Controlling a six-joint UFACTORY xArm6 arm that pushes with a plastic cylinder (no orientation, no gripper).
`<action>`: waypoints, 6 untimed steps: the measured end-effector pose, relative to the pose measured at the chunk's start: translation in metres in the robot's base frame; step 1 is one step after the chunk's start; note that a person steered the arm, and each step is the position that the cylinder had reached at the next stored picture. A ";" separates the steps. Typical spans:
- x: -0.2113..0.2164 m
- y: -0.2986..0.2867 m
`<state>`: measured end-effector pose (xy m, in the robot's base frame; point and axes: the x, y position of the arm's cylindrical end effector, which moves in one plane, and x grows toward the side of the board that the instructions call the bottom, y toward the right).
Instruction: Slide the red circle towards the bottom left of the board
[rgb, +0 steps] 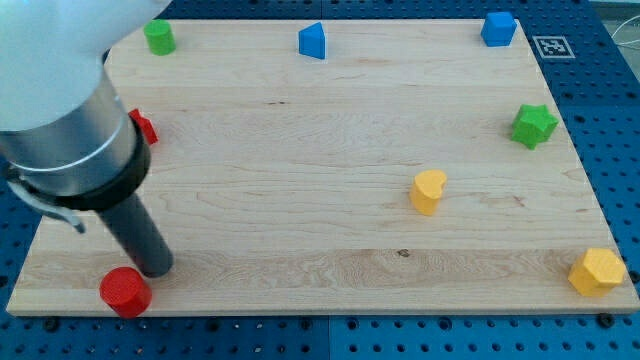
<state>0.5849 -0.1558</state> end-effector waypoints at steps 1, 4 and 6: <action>0.005 0.048; 0.034 0.056; 0.034 -0.039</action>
